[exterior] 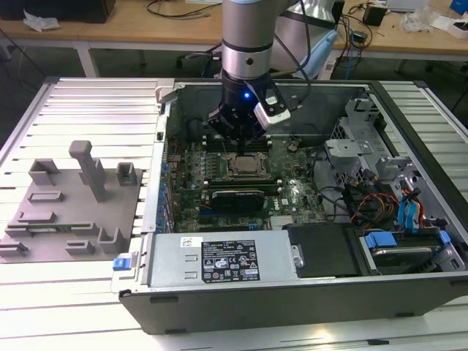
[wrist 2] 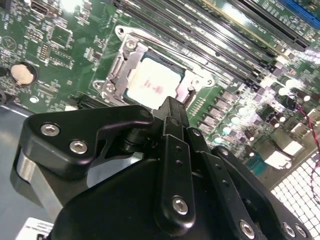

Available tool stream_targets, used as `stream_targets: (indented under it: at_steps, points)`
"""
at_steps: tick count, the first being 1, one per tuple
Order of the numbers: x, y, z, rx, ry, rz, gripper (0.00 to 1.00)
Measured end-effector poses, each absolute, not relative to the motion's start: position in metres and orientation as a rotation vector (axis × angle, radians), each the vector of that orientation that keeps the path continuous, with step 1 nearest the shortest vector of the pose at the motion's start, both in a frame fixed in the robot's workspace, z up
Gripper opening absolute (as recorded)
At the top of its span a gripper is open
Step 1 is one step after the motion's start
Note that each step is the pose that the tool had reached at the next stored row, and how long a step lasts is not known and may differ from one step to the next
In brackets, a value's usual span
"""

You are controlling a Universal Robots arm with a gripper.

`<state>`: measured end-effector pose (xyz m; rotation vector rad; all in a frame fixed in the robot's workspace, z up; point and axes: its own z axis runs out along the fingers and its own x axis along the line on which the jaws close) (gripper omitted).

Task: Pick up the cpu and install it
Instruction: 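Install the first cpu locking lever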

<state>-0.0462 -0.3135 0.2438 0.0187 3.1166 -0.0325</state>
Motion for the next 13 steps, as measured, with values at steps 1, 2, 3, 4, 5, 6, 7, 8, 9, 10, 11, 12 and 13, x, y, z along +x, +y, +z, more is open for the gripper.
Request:
stream_targets:
  at_steps: [1, 2, 3, 4, 5, 6, 7, 8, 9, 10, 11, 12, 13]
  points:
    - [-0.050, -0.314, 0.244, 0.019, 3.116, -0.032, 0.11]
    - [-0.053, -0.314, 0.244, 0.019, 3.116, -0.032, 0.11]
    - [-0.056, -0.314, 0.244, 0.019, 3.115, -0.032, 0.11]
    - [-0.059, -0.314, 0.244, 0.019, 3.115, -0.032, 0.11]
    - [-0.063, -0.313, 0.244, 0.019, 3.115, -0.031, 0.11]
    - [-0.065, -0.313, 0.244, 0.019, 3.115, -0.031, 0.11]
    - [-0.067, -0.313, 0.244, 0.019, 3.114, -0.031, 0.11]
    - [-0.068, -0.313, 0.244, 0.019, 3.114, -0.031, 0.11]
    - [-0.068, -0.313, 0.244, 0.019, 3.114, -0.031, 0.11]
    - [-0.068, -0.314, 0.244, 0.019, 3.114, -0.031, 0.11]
    - [-0.068, -0.314, 0.244, 0.019, 3.114, -0.031, 0.11]
    - [-0.068, -0.314, 0.244, 0.019, 3.115, -0.031, 0.11]
    - [-0.068, -0.314, 0.245, 0.019, 3.114, -0.031, 0.11]
